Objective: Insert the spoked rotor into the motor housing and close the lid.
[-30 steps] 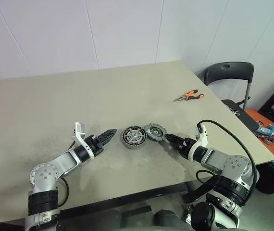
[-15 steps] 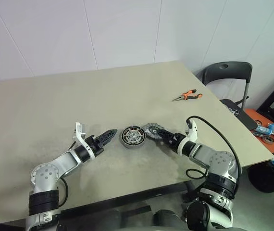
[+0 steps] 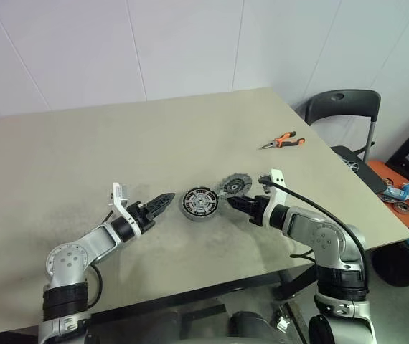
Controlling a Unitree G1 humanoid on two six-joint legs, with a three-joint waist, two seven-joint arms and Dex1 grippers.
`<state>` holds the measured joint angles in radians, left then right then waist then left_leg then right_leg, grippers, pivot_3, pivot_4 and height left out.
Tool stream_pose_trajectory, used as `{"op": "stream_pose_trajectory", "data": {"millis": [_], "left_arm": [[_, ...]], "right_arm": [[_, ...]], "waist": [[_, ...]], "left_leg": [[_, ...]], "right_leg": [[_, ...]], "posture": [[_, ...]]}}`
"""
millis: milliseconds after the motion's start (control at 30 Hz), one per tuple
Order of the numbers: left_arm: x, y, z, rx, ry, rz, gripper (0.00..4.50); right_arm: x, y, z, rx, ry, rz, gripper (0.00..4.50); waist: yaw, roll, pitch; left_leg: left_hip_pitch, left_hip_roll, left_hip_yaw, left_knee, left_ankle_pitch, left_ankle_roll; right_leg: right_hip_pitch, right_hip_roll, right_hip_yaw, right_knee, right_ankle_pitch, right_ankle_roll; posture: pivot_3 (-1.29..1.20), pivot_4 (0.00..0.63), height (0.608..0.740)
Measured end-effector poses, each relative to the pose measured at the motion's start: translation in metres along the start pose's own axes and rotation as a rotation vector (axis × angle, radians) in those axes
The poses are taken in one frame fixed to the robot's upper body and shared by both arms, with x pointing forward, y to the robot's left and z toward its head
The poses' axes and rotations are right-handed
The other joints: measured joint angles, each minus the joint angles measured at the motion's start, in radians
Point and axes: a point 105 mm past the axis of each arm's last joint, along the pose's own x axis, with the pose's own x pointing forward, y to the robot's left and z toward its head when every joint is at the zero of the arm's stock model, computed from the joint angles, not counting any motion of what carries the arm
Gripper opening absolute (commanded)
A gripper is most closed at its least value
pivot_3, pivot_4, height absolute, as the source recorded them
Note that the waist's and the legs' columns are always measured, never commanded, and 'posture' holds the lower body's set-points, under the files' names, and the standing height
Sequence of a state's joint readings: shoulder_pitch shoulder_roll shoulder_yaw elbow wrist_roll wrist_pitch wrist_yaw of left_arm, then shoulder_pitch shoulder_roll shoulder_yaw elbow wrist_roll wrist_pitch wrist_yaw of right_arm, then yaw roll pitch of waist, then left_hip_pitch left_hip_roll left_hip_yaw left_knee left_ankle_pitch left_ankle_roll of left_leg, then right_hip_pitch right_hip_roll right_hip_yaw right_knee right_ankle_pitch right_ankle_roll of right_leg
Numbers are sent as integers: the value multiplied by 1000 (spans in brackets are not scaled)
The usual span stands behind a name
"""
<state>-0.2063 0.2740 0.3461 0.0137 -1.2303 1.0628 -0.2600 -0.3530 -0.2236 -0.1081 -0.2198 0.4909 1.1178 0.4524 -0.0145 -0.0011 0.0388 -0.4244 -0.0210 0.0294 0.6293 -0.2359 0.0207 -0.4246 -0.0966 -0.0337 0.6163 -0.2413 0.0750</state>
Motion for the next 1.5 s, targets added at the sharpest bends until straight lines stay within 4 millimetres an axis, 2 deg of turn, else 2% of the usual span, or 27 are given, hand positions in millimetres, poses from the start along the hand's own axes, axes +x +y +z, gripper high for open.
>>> {"op": "stream_pose_trajectory", "data": {"millis": [167, 300, 467, 633, 733, 833, 1033, 1200, 1300, 1500], "left_arm": [[0, 0, 0, 0, 0, -6, 2436], [1, 0, -1, 0, -2, -9, 2436], [2, 1, -3, -6, -7, -8, 2436], [1, 2, -4, -7, -17, -6, 2436], [1, 3, -4, -6, -20, -3, 2436], [1, 3, -3, -5, -22, -3, 2436], [1, 3, -3, -4, -22, -6, 2436], [0, 3, -3, -1, -22, -4, 2436], [0, 3, -2, 0, -21, -4, 2436], [0, 3, -3, 0, -16, -2, 2436]], "right_arm": [[7, 7, 8, -203, -1, -14, 1252], [13, 12, 21, -399, -28, -27, 1252], [12, 10, 17, -412, 4, 7, 1252], [6, -3, 10, -305, 47, 36, 1252], [-5, -17, -2, -167, 111, 60, 1252], [-14, -22, -2, -61, 103, 79, 1783], [-21, -33, 15, 103, 13, 63, 3855], [-23, -37, 11, 280, 23, 69, 3855], [-29, -38, 1, 426, 59, 92, 3855], [-34, -40, -17, 532, 92, 82, 3855]], "waist": [[2, 0, 0], [3, -1, 0], [7, -1, 0], [7, -2, 0], [10, -2, 0], [10, -2, 0], [6, -2, 0], [8, -2, -1], [9, -1, -1], [4, -1, -1]], "left_leg": [[0, 0, 0, 2, 0, 0], [0, 0, 0, 3, 0, 0], [-1, -1, 0, 3, 2, 3], [1, -1, 0, 5, 0, 1], [1, -1, 0, 8, 0, 1], [1, -1, 0, 8, 0, 2], [1, 0, 0, 7, 1, 4], [1, 0, 0, 7, 1, 4], [0, 0, 0, 7, 1, 4], [0, 0, 0, 7, 1, 4]], "right_leg": [[0, 0, 0, 0, 0, 0], [1, 0, 0, 0, 0, 0], [1, 0, 0, 0, 0, 0], [4, 0, 0, 1, 1, -1], [6, 0, -1, 1, 2, -1], [5, 0, -1, 1, 2, -1], [5, 0, -1, 1, 2, -1], [4, 0, -1, 1, 2, -1], [4, 0, -1, 1, 2, -1], [4, 0, -1, 1, 2, -1]], "posture": [[0, 0, 740], [0, 0, 740], [0, 0, 740], [0, 0, 740], [0, 0, 740], [0, 0, 740], [0, 0, 740], [0, 0, 740], [0, 0, 740], [0, 0, 740]]}}
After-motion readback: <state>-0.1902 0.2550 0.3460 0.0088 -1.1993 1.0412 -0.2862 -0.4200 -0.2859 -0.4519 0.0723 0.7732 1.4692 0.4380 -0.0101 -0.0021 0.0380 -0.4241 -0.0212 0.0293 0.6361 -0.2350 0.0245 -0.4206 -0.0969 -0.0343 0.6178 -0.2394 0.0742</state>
